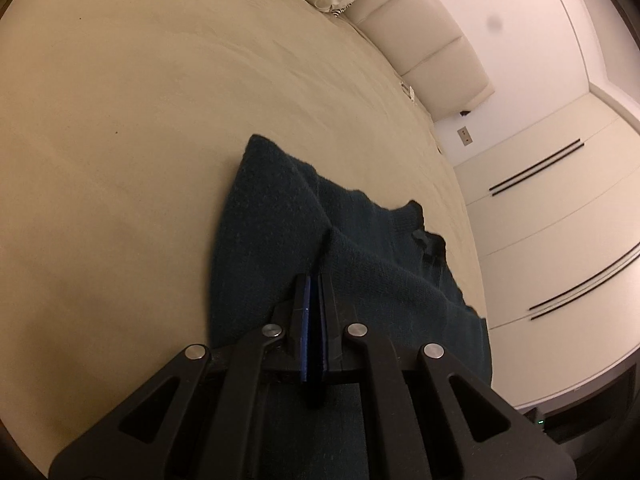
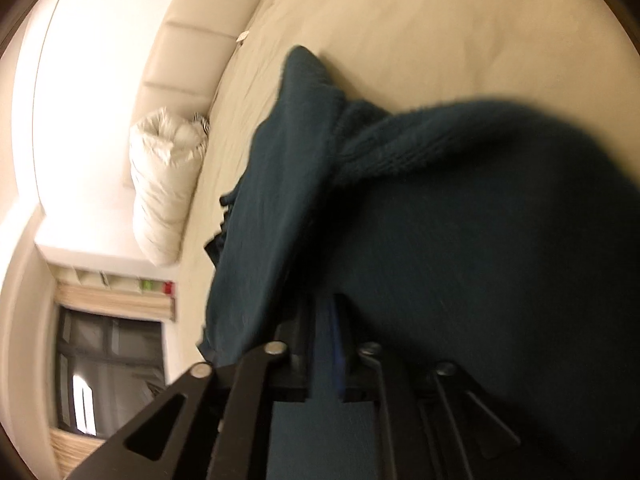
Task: Fold small clothes
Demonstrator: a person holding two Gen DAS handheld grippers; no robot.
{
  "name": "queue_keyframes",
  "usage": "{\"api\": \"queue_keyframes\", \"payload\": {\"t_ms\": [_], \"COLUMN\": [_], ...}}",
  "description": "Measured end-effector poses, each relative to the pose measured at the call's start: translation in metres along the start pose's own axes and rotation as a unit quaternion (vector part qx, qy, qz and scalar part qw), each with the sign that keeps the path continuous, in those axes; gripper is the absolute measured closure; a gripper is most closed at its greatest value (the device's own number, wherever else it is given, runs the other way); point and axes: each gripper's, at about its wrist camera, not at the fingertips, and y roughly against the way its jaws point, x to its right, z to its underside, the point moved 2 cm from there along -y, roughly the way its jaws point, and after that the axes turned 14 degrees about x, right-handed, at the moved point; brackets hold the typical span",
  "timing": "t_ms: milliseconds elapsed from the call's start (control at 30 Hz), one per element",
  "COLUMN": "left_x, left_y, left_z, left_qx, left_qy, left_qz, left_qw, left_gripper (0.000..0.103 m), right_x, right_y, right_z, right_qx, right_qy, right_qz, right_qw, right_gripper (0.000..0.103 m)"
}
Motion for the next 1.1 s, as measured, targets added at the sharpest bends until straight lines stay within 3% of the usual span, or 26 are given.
{"api": "queue_keyframes", "payload": {"t_ms": [167,233,333,400,533,633,733,800,833,900,967,1000,1033,1067,1100], "left_x": [0.015,0.019,0.046,0.067,0.091,0.091,0.081,0.071,0.065,0.047,0.02,0.013,0.006,0.005,0.008], "left_y": [0.023,0.037,0.05,0.043,0.011,-0.026,-0.021,-0.011,-0.005,0.008,0.033,0.039,0.052,0.06,0.072], "left_z": [-0.003,-0.007,-0.018,-0.021,-0.007,0.02,0.025,0.022,0.021,0.016,0.005,0.001,-0.004,-0.005,-0.005], "left_qx": [-0.004,0.01,0.038,0.036,-0.004,-0.072,-0.056,-0.052,-0.051,-0.048,-0.025,-0.017,-0.004,0.004,0.02], "left_qy": [-0.018,-0.03,-0.064,-0.092,-0.115,-0.123,-0.13,-0.13,-0.129,-0.103,-0.072,-0.065,-0.051,-0.047,-0.051], "left_qz": [-0.033,-0.06,-0.037,-0.014,0.026,-0.009,0.017,0.031,0.037,0.05,0.027,0.006,0.0,0.002,0.004], "left_qw": [0.9993,0.9977,0.9965,0.995,0.993,0.9897,0.9899,0.9897,0.9897,0.9923,0.9967,0.9978,0.9987,0.9989,0.9985], "left_gripper": [0.1,0.1,0.1,0.1,0.1,0.1,0.1,0.1,0.1,0.1,0.1,0.1,0.1,0.1,0.1], "right_x": [-0.05,-0.055,-0.055,-0.061,-0.074,-0.066,-0.032,-0.004,0.009,0.018,0.021,0.018,0.011,0.0,-0.011], "right_y": [0.03,0.037,0.034,0.023,-0.018,-0.038,-0.047,-0.043,-0.035,-0.028,-0.015,-0.004,0.002,0.012,0.021], "right_z": [-0.022,-0.04,-0.07,-0.079,-0.065,-0.046,-0.05,-0.065,-0.076,-0.085,-0.088,-0.088,-0.084,-0.078,-0.069], "right_qx": [0.054,0.085,0.1,0.084,-0.012,-0.066,-0.055,-0.048,-0.026,-0.004,0.0,0.006,0.013,0.021,0.026], "right_qy": [0.107,0.124,0.102,0.119,0.156,0.188,0.154,0.081,0.07,0.07,0.075,0.088,0.102,0.118,0.13], "right_qz": [-0.021,-0.019,-0.023,-0.025,-0.061,-0.047,-0.045,-0.087,-0.083,-0.08,-0.078,-0.068,-0.068,-0.087,-0.111], "right_qw": [0.993,0.988,0.989,0.989,0.986,0.979,0.985,0.992,0.994,0.994,0.994,0.994,0.992,0.989,0.985], "right_gripper": [0.085,0.073,0.072,0.072,0.071,0.071,0.103,0.103,0.103,0.103,0.102,0.1,0.087,0.066,0.055]}}
